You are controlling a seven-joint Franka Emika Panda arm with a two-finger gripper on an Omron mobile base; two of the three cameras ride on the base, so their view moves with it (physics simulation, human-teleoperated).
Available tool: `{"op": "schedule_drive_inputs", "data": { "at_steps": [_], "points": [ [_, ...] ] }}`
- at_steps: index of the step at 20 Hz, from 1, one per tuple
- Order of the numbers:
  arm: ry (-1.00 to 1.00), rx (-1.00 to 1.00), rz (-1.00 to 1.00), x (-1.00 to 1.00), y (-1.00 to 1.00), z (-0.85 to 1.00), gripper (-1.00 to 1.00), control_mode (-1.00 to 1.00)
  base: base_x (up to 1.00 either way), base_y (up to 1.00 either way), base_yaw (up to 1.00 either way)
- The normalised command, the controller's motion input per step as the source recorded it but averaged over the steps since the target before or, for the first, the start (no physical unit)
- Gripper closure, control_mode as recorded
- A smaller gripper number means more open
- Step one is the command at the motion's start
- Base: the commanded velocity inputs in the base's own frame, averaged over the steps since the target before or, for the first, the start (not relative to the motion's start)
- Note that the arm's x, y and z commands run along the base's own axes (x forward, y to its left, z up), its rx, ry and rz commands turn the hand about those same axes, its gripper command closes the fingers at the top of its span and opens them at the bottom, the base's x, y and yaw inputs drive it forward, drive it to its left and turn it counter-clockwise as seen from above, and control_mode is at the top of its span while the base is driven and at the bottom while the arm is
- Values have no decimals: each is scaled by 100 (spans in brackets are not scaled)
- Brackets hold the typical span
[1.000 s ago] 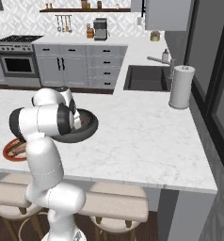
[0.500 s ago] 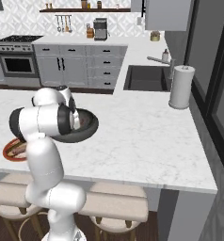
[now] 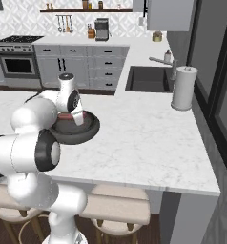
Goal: Place one bun and one sausage from the bowl on each plate.
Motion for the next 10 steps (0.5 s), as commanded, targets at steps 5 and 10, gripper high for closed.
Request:
{"op": "schedule_drive_inputs", "data": {
  "at_steps": [5, 10],
  "points": [
    [2, 13, 0, -100, -32, 100, 100, -100, 0, 0, 0],
    [10, 2, 0, -100, -2, 81, 100, -100, 0, 0, 0]
  ]
}}
